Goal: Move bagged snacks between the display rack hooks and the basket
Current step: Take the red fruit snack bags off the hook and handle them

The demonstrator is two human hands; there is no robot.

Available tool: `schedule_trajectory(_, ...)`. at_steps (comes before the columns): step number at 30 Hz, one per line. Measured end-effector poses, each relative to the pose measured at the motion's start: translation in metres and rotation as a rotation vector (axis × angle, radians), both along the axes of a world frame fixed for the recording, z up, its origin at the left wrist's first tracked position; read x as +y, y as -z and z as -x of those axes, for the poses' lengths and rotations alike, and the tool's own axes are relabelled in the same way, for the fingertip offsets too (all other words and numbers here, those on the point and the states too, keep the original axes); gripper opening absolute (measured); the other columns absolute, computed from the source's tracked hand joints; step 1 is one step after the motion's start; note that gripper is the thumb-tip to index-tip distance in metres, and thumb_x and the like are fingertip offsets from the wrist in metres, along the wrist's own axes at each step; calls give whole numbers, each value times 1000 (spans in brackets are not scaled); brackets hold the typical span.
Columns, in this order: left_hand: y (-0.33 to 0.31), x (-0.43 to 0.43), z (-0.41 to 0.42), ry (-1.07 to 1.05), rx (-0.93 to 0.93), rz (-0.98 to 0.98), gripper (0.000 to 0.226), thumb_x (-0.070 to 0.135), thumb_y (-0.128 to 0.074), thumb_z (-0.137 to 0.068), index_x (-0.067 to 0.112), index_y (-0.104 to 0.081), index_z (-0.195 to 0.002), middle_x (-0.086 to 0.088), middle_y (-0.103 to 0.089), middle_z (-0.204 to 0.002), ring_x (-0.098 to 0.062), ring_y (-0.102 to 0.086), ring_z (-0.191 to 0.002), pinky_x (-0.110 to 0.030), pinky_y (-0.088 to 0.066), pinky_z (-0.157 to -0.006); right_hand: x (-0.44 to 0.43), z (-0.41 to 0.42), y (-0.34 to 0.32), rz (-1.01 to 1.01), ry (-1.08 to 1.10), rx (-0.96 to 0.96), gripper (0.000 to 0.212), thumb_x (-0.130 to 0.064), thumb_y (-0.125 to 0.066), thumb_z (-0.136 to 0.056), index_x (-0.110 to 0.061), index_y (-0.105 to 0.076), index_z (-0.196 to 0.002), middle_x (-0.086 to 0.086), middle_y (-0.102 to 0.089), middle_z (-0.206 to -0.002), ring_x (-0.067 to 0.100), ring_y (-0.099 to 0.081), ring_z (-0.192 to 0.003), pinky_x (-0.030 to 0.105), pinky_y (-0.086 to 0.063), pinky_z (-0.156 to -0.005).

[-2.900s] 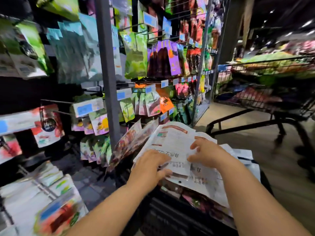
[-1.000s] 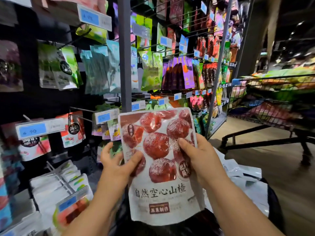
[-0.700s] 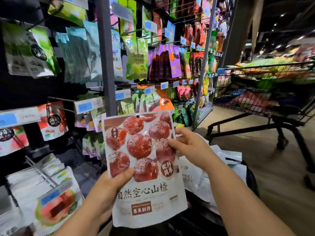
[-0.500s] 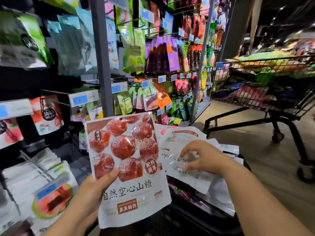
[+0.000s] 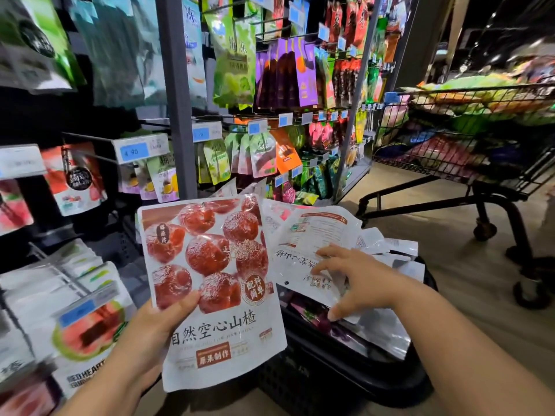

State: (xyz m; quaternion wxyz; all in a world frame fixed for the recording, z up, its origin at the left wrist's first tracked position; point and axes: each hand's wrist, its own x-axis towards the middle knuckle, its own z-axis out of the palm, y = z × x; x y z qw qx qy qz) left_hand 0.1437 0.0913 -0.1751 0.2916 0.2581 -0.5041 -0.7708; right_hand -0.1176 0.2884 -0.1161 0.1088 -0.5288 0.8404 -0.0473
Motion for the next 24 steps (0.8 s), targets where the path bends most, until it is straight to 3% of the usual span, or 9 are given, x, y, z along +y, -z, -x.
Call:
schedule_trajectory(3, 0, 0, 2, -2, 10, 23, 66, 37, -98, -33, 15, -75, -92, -23, -72, -105, -42, -71, -91, -58, -48, -93, -2, -1, 3, 21, -4, 42, 80, -53, -80, -71, -43, -42, -141, -17, -15, -160, 12, -21, -145, 38, -14, -121)
schedule_trajectory(6, 4, -2, 3, 4, 20, 10, 90, 45, -98, -17, 13, -73, -97, -22, -72, -104, -43, -70, -93, -58, -49, -93, -5, -5, 6, 37, 5, 83, 77, -54, -76, -73, -44, -42, -141, -16, -17, -160, 13, -27, -142, 37, -18, -118)
schedule_trajectory(8, 5, -1, 3, 0, 17, 15, 88, 47, -98, -16, 13, -73, -94, -22, -73, -104, -43, -70, -93, -58, -49, -93, -7, -9, 8, 42, 4, 135, 73, -55, -74, -74, -44, -43, -140, -14, -20, -160, 14, -28, -142, 37, -20, -117)
schedule_trajectory(12, 3, 1, 3, -39, 21, 28, 56, 27, -94, -51, 10, -72, -100, -22, -72, -104, -43, -70, -95, -62, -47, -96, -10, -16, 10, 33, -25, 196, 63, -52, -67, -78, -41, -49, -138, -12, -29, -158, 13, -19, -149, 37, -25, -116)
schedule_trajectory(14, 4, -1, 2, -57, 18, 24, 50, 16, -87, -62, 7, -69, -107, -21, -72, -105, -42, -70, -96, -62, -46, -97, -10, -17, 11, 60, -33, 196, 51, -48, -62, -81, -38, -59, -131, -13, -44, -151, 11, -31, -145, 33, -36, -111)
schedule_trajectory(17, 4, -3, -2, -86, 36, 31, 57, 26, -88, -59, 8, -68, -110, -20, -72, -106, -42, -69, -99, -57, -49, -95, -11, -16, 12, 106, -11, 206, 44, -49, -43, -79, -27, -73, -104, -8, -69, -117, 17, -60, -117, 35, -52, -88)
schedule_trajectory(19, 5, -5, -5, -93, 35, 43, 87, 42, -98, -33, 9, -69, -109, -19, -73, -106, -40, -70, -96, -52, -51, -90, -12, -13, 16, 134, -16, 231, 51, -51, -33, -77, -23, -71, -96, -4, -72, -102, 17, -65, -103, 35, -54, -77)
schedule_trajectory(21, 7, -8, -8, -92, 47, 51, 98, 47, -98, -21, 10, -70, -107, -19, -73, -104, -38, -71, -94, -50, -52, -89, -11, -13, 15, 208, 0, 253, 36, -44, -43, -86, -23, -72, -92, -4, -73, -95, 16, -67, -93, 32, -53, -73)
schedule_trajectory(24, 8, -11, -14, -105, 54, 47, 95, 46, -98, -21, 8, -71, -104, -19, -74, -101, -37, -72, -91, -48, -52, -87, -9, -16, 11, 439, 60, 195, 18, -26, -59, -91, -24, -69, -76, -8, -67, -71, 13, -60, -70, 30, -46, -64)
